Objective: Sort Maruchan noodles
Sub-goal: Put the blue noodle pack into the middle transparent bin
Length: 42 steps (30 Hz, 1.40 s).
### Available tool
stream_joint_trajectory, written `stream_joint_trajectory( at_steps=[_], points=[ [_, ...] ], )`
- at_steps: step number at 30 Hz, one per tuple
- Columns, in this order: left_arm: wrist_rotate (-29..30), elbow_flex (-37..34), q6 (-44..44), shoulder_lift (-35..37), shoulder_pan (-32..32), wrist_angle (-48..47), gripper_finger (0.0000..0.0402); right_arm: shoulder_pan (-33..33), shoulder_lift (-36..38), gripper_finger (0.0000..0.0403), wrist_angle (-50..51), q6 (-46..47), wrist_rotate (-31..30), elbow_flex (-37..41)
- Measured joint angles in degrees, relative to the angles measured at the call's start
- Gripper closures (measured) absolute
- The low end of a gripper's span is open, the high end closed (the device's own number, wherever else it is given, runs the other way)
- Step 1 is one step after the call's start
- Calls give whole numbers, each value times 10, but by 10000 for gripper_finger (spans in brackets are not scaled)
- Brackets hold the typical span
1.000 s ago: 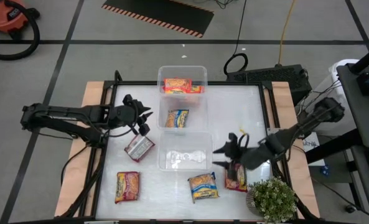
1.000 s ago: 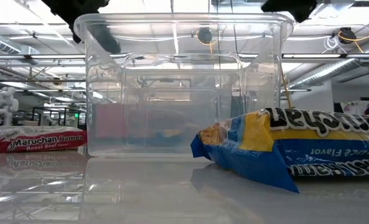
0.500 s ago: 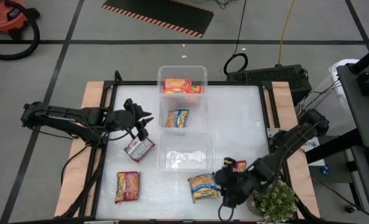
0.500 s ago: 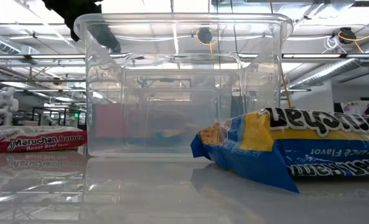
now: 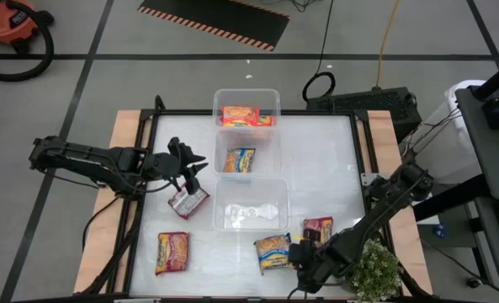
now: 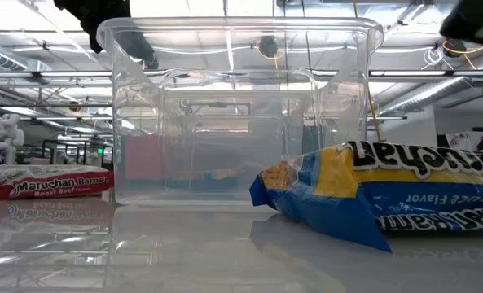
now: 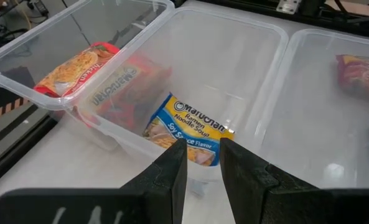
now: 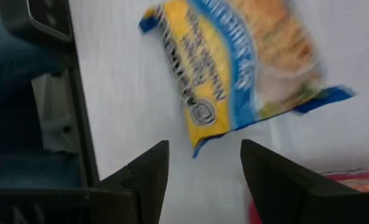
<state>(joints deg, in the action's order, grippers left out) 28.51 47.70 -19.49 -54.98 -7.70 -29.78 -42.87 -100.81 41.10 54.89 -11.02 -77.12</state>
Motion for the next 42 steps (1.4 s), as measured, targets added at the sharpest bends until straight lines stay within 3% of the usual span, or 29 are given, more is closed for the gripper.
stream_joint_trajectory(
  at_steps=[12, 27, 33, 42],
  points=[
    [0, 0, 3, 0, 0, 5, 300, 4, -47, 161, -2, -5, 11, 0],
    [0, 0, 8, 0, 0, 5, 300, 9, -90, 196, -31, -46, 23, 0],
    [0, 0, 10, 0, 0, 5, 300, 12, -91, 245, -31, -57, 22, 0],
    [0, 0, 17, 0, 0, 5, 300, 28, -91, 387, -32, -60, 7, 7]
  ],
)
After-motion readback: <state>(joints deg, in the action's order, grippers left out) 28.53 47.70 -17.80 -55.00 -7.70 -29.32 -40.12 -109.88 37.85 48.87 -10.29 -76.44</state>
